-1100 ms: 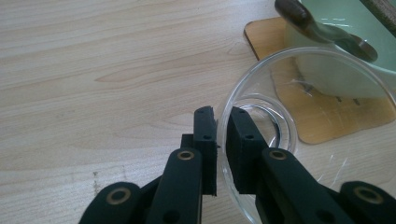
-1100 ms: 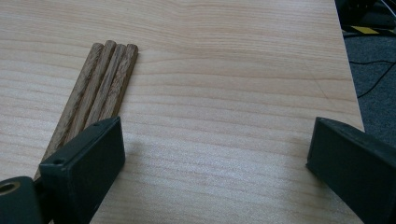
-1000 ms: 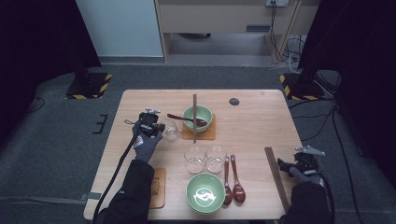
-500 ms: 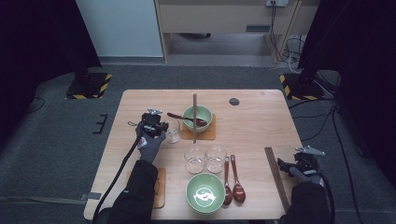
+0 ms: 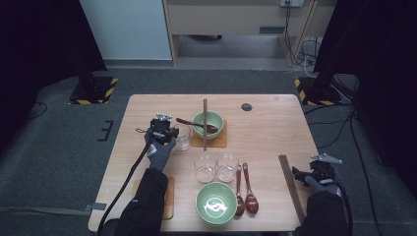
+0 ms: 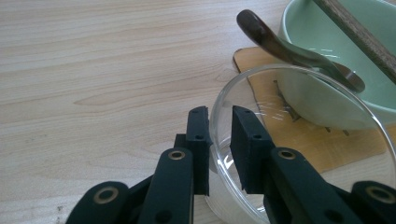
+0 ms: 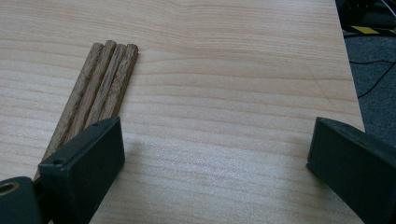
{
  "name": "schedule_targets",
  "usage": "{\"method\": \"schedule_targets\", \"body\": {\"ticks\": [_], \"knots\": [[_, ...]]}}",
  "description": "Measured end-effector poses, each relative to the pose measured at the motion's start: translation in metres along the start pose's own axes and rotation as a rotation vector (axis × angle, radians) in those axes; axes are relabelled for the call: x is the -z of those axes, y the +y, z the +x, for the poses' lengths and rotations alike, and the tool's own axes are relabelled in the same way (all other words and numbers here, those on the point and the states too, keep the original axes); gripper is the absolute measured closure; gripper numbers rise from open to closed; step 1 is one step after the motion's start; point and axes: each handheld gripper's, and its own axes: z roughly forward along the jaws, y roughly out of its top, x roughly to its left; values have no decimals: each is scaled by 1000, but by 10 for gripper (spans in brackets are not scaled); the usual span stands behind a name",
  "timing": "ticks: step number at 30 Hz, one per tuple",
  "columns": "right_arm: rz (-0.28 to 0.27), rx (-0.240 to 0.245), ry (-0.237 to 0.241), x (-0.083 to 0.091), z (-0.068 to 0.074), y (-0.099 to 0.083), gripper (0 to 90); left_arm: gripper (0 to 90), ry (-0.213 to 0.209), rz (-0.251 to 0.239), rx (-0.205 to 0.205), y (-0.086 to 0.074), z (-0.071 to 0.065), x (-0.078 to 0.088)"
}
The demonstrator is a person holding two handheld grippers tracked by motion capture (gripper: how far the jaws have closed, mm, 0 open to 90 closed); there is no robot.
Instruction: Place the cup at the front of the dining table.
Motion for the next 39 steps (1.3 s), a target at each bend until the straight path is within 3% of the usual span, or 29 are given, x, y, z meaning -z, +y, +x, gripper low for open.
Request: {"method": "schedule_targets", "body": {"ticks": [12, 21, 24, 29, 39], "knots": [[0, -1, 0, 0, 0, 0, 40, 771, 15, -5, -1, 1, 1, -1], [0, -1, 0, 0, 0, 0, 40, 754, -6, -15, 7, 0, 2, -2], [0, -1, 0, 0, 0, 0, 40, 579, -26, -24, 10, 0, 2, -2], [0, -1, 0, 0, 0, 0, 39, 488, -58, -42, -4, -4, 0, 4], [0, 0, 0, 0, 0, 0, 39, 340, -70, -100, -7, -9, 5, 30]]}}
